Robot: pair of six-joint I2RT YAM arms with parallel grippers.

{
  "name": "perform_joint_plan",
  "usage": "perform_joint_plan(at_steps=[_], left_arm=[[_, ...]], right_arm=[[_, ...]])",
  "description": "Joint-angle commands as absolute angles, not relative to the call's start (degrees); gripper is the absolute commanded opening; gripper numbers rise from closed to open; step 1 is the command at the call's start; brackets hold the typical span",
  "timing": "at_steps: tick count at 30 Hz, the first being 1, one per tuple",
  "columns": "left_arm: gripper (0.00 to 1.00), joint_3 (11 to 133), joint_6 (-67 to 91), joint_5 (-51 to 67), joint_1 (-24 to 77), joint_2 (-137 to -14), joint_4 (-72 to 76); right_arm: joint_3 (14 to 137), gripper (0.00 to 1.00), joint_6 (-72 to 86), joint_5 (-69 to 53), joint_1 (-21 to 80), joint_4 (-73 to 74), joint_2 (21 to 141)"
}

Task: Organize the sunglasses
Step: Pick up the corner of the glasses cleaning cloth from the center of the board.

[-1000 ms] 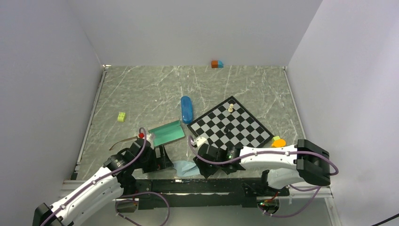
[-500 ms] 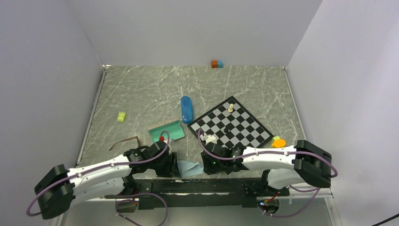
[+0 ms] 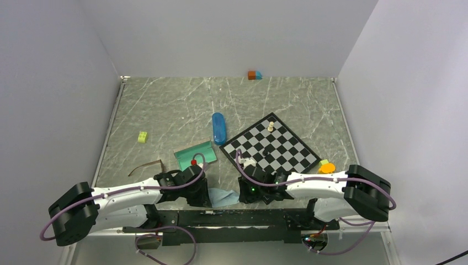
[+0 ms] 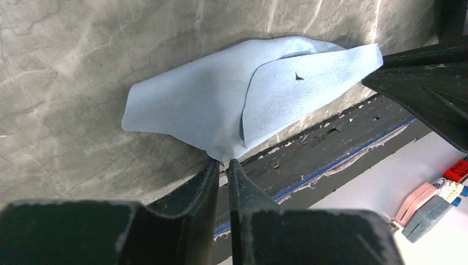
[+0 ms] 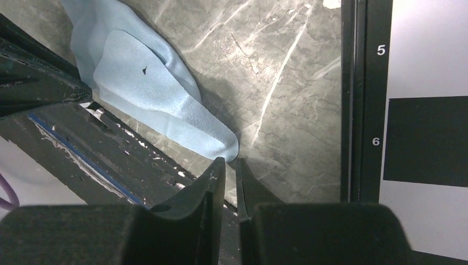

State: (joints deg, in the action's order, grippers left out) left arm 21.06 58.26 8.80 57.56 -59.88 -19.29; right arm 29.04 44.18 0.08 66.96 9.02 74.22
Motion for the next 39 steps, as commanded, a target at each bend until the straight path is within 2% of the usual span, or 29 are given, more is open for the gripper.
perform_joint_plan(at_steps=[1, 5, 7, 8, 11, 13, 21, 28, 31, 33, 34, 36, 39], left_arm=[[0.19, 21.9, 58.8, 8.0, 58.0, -59.6, -18.7], [0.23, 21.4, 59.0, 8.4, 58.2, -59.6, -18.2], [0.22, 21.1, 59.1, 8.7, 58.3, -59.6, -17.7], [0.2, 21.0, 59.1, 8.8, 58.3, -59.6, -17.1], [0.0, 21.2, 59.1, 9.1, 58.4, -59.8, -18.0], [0.0, 21.4, 58.6, 9.1, 58.6, -59.2, -18.2], [0.0, 22.5, 57.7, 11.3, 59.1, -49.9, -19.2], [0.0, 27.0, 57.1, 6.7, 59.1, -42.0, -26.8], [0.0, 28.7, 56.9, 4.9, 59.0, -41.2, -28.6], [0.0, 28.9, 57.1, 5.0, 59.0, -42.7, -30.6], [0.05, 28.6, 57.3, 5.5, 59.0, -43.7, -31.0], [0.25, 28.3, 57.1, 6.2, 59.0, -46.7, -31.8], [0.36, 27.2, 56.8, 7.3, 59.1, -51.0, -31.8]], right_arm=[[28.3, 0.16, 45.0, -2.6, 66.7, 6.0, 73.6], [28.1, 0.16, 45.3, -3.2, 66.5, 5.3, 73.9], [28.3, 0.14, 45.5, -3.2, 66.5, 5.4, 73.9], [28.3, 0.14, 45.5, -3.3, 66.4, 5.2, 73.9], [28.2, 0.1, 45.8, -3.5, 66.4, 5.0, 73.4], [27.9, 0.0, 45.8, -3.6, 66.3, 4.9, 73.2], [27.7, 0.0, 44.4, -8.3, 66.2, 4.4, 66.9], [26.1, 0.0, 46.1, -16.5, 60.3, 2.6, 59.5], [26.5, 0.0, 43.8, -16.0, 59.0, 4.7, 59.6], [28.3, 0.08, 41.8, -13.1, 59.1, 8.8, 61.8], [28.9, 0.1, 41.6, -11.6, 59.2, 10.4, 63.2], [29.8, 0.17, 41.1, -9.6, 59.1, 12.1, 66.3], [29.7, 0.32, 40.4, -10.0, 59.3, 10.6, 69.7]])
